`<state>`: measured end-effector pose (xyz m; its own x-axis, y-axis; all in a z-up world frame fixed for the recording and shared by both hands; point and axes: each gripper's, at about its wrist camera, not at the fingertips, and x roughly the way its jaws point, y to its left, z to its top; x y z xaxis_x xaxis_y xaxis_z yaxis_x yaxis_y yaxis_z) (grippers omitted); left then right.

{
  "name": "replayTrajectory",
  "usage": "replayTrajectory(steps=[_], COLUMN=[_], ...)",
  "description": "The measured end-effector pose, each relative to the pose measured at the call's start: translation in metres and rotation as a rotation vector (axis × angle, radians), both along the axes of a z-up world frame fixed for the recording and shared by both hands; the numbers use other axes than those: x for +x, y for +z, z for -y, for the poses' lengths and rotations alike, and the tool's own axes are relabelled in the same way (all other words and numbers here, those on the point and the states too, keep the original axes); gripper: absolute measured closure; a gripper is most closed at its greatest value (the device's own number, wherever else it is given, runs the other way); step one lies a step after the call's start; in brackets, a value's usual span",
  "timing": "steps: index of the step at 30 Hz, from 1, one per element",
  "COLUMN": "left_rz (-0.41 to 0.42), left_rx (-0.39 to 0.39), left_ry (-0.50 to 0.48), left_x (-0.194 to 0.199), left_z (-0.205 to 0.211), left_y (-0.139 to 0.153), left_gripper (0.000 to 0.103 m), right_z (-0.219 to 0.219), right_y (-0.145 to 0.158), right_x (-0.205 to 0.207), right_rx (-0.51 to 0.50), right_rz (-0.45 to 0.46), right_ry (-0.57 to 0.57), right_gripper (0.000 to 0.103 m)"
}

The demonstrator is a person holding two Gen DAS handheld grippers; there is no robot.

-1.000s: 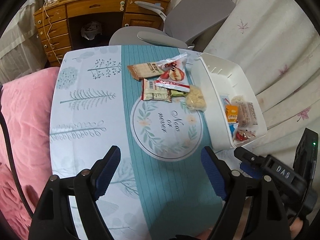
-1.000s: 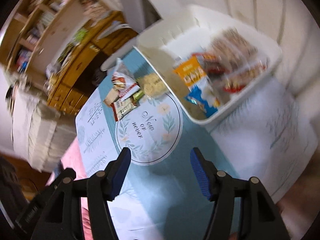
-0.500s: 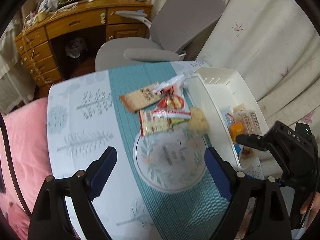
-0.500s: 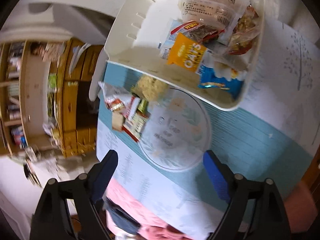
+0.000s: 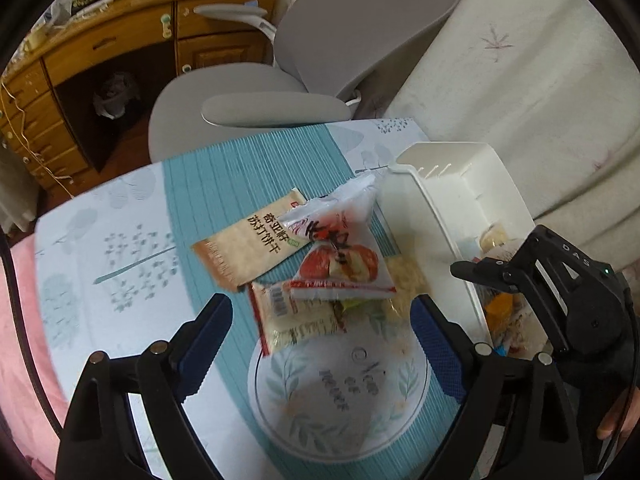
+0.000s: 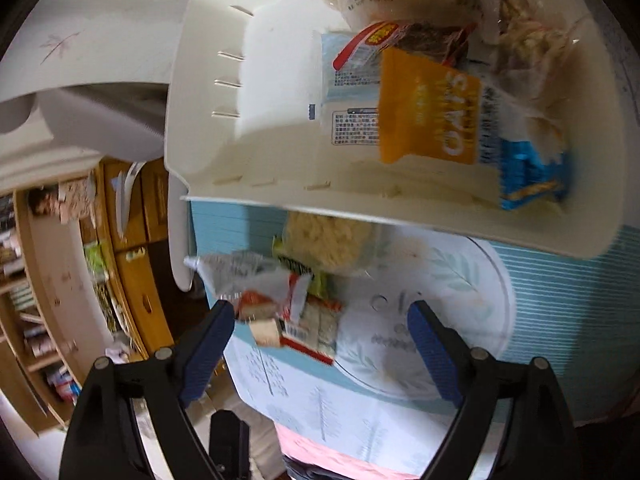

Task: Organize snacks
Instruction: 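Grasp the red-printed clear bag with the left gripper while the right gripper grasps the crumbly pastry bag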

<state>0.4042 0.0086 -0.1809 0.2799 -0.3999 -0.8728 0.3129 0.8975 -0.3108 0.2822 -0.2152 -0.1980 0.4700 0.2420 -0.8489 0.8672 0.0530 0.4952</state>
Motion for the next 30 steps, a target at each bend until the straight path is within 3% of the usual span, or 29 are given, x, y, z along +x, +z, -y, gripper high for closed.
replayTrajectory(steps=[11, 23, 30], left_rz=[-0.126, -0.112, -0.106], left_rx=[-0.131, -0.174, -0.208], left_ry=[0.015, 0.054, 0.073], left_x=[0.032, 0.039, 0.039], left_z=[0.019, 0.032, 0.029], left_y=[-0.059, -0.078, -0.083], left_gripper=[0.013, 0.013, 0.034], right_z=[0.01, 0.008, 0.015], right_y=[-0.031, -0.053, -0.058], right_x=[0.033, 0.062, 0.072], right_rx=[-0.096, -0.145, -0.175], right_rz=[-0.097, -0.18, -0.245], right_ry=[-0.032, 0.033, 0.043], right_gripper=[0.014, 0.014, 0.014])
